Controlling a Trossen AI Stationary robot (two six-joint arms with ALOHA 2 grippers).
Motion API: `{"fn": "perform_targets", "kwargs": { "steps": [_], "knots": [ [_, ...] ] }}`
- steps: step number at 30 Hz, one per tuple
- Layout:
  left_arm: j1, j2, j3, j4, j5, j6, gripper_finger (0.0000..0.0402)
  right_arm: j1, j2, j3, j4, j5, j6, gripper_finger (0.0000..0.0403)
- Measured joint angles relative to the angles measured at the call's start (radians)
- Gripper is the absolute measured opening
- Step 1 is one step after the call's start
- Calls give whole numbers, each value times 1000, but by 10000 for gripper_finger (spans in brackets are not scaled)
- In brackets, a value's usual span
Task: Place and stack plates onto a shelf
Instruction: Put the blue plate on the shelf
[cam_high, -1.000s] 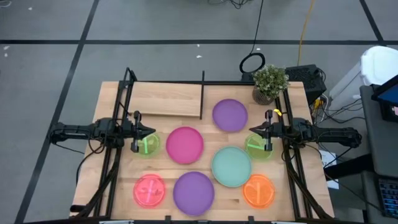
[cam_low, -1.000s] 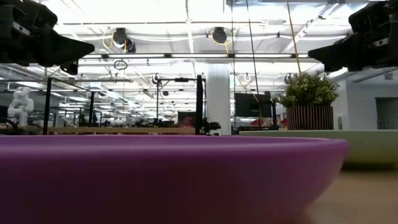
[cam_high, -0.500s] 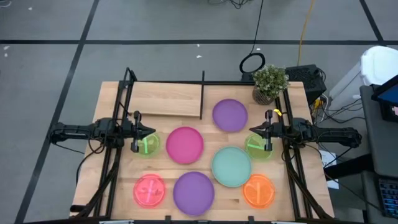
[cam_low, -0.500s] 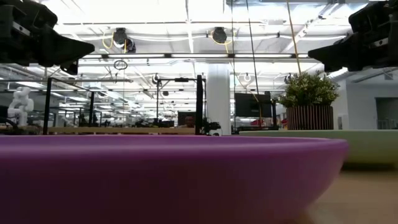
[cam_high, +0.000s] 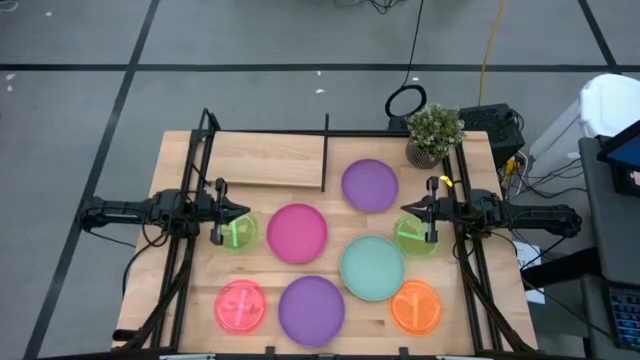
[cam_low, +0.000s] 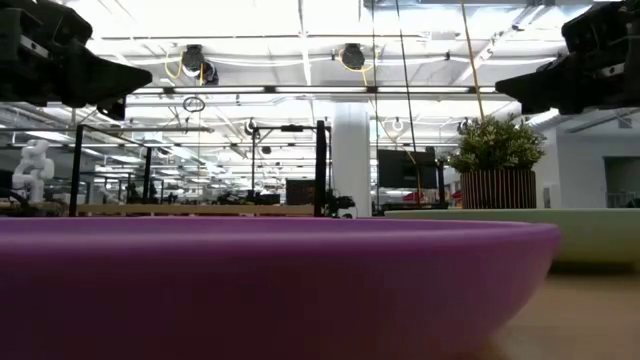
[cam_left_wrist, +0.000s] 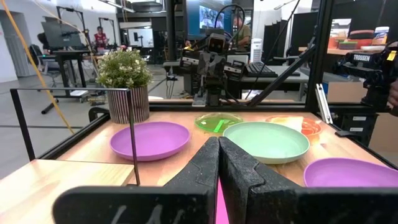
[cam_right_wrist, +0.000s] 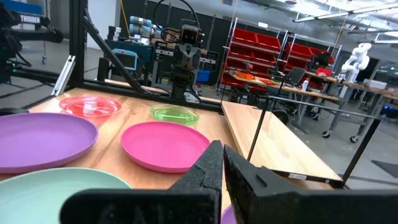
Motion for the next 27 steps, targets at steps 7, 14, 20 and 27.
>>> {"fn": "perform_targets", "kwargs": {
  "steps": [7,14,20,27],
  "knots": [
    [0,0,0,0,0,-3,15,4,12,17,43,-1,123,0],
    [0,0,0,0,0,-4,15,44,102,132,35,-1,175,0],
    [0,0,0,0,0,-4,15,55,270,323,5,3,153,0],
    [0,0,0,0,0,-5,15,55,500,631,-141,7,133,0]
  ]
}}
